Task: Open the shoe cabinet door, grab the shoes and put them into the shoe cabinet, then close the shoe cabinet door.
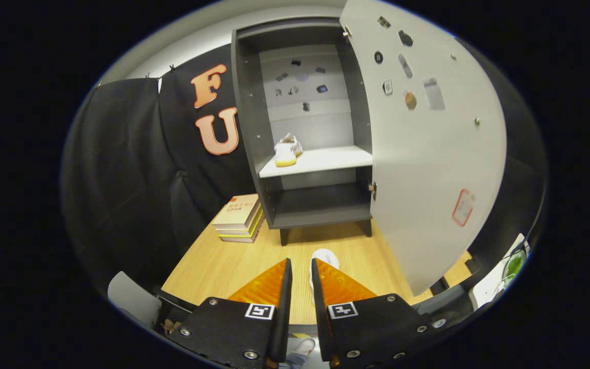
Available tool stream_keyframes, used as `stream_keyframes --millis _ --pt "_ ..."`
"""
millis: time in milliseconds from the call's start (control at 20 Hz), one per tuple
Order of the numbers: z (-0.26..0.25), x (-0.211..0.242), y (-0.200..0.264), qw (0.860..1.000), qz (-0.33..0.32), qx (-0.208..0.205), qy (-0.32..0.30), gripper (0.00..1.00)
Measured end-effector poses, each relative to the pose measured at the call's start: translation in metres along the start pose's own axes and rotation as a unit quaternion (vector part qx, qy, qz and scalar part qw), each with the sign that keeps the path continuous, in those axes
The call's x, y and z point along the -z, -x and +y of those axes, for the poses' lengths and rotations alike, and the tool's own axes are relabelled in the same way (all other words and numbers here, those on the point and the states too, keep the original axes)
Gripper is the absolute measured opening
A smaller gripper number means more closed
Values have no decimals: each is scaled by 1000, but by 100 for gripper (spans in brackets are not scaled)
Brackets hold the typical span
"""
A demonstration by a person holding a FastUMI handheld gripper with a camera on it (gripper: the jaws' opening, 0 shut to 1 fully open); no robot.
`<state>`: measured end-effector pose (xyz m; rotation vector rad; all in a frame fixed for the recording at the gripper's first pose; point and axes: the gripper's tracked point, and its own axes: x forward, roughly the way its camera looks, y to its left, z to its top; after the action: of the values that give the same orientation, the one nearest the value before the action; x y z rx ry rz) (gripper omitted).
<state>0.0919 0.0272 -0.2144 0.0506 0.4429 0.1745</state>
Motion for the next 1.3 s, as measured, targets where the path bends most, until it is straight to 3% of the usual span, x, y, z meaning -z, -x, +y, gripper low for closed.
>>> stream_keyframes --millis 550,950,1100,1300 --pt "-7 141 -163 982 187 0 21 25" --pt "-14 175 -239 972 227 -8 -66 31" --pt "-19 175 -259 973 220 0 -75 10" --pt "-22 172 -261 975 205 5 -91 1"
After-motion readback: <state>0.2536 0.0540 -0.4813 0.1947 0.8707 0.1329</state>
